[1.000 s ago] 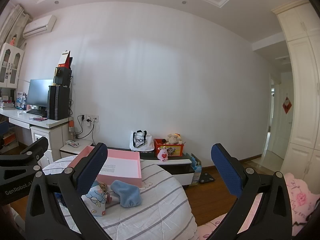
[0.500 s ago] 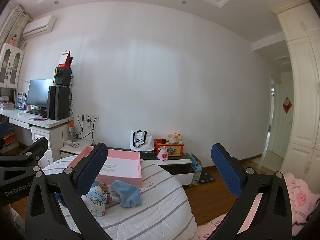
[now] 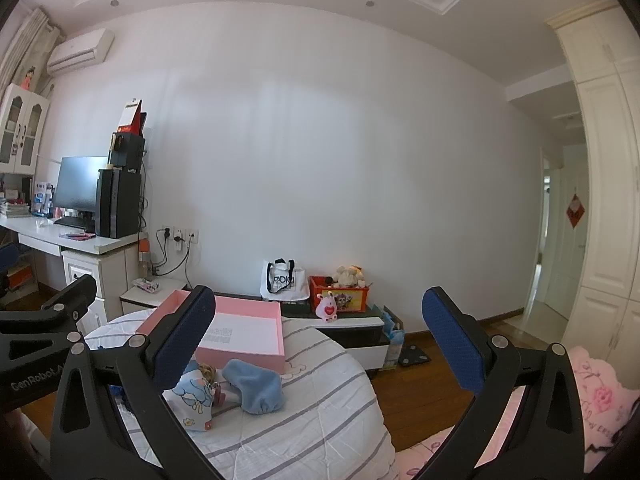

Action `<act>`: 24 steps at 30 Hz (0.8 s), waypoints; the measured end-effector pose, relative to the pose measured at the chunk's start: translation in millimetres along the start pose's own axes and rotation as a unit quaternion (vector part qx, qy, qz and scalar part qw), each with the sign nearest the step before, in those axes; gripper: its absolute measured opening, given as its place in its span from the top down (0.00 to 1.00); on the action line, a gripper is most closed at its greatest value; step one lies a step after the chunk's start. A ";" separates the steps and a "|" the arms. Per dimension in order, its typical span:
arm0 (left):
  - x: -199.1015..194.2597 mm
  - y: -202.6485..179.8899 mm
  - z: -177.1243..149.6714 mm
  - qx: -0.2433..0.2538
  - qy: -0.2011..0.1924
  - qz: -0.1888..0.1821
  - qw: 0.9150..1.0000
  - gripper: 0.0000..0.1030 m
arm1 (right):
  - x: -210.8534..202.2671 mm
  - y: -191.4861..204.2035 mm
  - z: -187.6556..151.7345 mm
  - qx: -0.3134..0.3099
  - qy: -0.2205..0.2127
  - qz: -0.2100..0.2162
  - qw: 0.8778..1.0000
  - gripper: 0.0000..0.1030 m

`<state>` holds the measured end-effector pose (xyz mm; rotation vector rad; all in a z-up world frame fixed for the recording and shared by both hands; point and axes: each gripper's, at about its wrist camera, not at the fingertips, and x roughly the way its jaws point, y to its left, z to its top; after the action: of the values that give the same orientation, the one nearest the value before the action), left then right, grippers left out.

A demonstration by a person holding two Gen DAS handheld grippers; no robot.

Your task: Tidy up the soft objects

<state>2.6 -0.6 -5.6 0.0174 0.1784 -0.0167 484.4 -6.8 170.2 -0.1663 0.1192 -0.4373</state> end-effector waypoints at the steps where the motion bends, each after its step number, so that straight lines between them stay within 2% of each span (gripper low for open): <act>1: 0.5 0.2 -0.3 0.000 0.001 0.001 1.000 0.01 | 0.7 0.2 -0.4 0.000 0.002 0.001 1.000 0.00; 12: 25.1 1.2 -5.7 0.008 0.043 0.010 0.999 0.01 | 21.5 7.3 -12.2 -0.008 0.048 0.008 0.999 0.00; 24: 74.2 4.7 -20.2 0.013 0.131 0.022 0.991 0.01 | 63.5 29.7 -44.6 -0.032 0.131 0.026 0.990 0.00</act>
<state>72.1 3.4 -38.6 0.0496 0.4414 0.0278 547.0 -13.6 116.0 -0.1677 0.3961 -0.4022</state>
